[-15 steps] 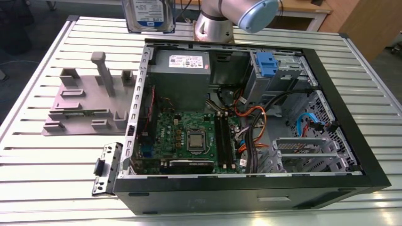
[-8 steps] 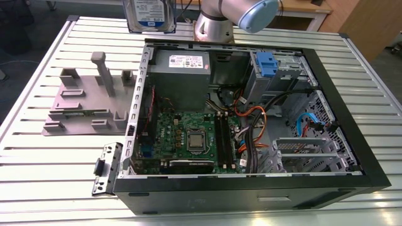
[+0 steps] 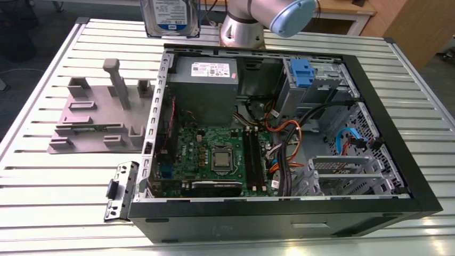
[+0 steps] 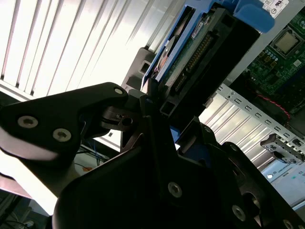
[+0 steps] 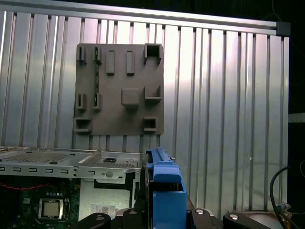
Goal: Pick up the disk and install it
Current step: 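Pick up the disk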
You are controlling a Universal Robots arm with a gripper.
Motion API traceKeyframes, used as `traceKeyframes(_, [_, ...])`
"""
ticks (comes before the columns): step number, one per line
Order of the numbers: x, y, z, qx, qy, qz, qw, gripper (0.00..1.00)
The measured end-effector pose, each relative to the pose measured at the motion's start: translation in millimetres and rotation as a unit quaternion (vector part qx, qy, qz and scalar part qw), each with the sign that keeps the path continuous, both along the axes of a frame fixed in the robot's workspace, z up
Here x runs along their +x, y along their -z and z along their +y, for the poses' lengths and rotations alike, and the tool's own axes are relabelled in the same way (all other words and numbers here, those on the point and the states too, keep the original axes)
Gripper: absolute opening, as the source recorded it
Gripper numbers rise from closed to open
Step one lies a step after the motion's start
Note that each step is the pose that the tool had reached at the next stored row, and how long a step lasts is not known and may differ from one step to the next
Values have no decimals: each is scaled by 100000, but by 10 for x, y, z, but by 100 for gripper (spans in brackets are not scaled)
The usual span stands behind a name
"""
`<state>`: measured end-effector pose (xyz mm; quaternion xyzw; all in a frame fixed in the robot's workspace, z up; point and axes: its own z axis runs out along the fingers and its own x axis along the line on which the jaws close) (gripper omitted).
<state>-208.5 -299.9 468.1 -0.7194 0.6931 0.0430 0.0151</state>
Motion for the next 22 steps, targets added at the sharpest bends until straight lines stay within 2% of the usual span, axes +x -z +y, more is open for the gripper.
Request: traceKeyframes(22, [60,1,0,1,-1,-1,100000,36])
